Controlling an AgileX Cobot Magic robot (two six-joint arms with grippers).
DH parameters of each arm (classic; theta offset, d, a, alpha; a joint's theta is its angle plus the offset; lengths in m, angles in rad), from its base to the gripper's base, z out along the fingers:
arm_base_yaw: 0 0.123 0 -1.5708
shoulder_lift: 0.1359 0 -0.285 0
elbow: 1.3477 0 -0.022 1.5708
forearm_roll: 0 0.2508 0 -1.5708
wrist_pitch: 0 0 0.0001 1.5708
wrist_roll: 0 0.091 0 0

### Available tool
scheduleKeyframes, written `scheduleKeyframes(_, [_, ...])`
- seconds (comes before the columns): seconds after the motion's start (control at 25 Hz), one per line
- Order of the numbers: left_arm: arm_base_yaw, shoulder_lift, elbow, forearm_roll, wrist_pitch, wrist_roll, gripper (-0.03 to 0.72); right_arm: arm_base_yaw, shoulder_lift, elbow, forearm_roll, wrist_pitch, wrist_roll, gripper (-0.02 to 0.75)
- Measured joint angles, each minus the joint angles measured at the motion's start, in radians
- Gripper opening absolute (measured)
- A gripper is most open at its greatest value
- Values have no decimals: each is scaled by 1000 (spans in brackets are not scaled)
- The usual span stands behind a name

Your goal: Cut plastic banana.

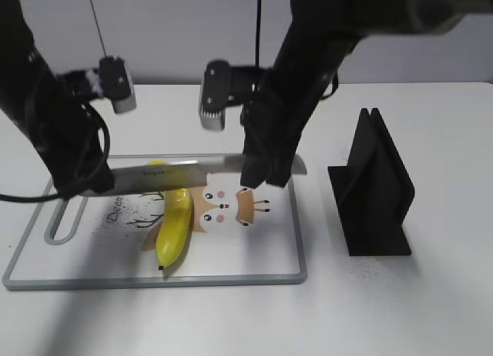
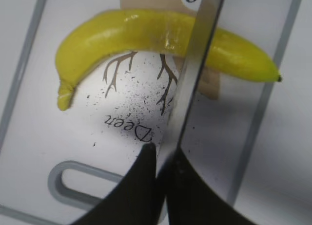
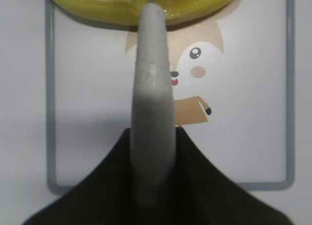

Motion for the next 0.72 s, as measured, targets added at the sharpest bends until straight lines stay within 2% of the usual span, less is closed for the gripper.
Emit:
scheduleKeyframes(0.08, [-3,52,65,3,-119,3,33,3,59,56,-7,-104,-7,162])
scheduleKeyframes(0.16, [-5,110,77,-2,-159,7,33,5,111,66,-20,-147,-10,163])
scheduleKeyframes(0.44, [-4,164,66,-5,-156,7,33,5,130,52,-26,-141,-17,166])
scheduleKeyframes(0.72, [-5,94,83,-6,-154,5,33,6,95,44,-28,-119,-13,166])
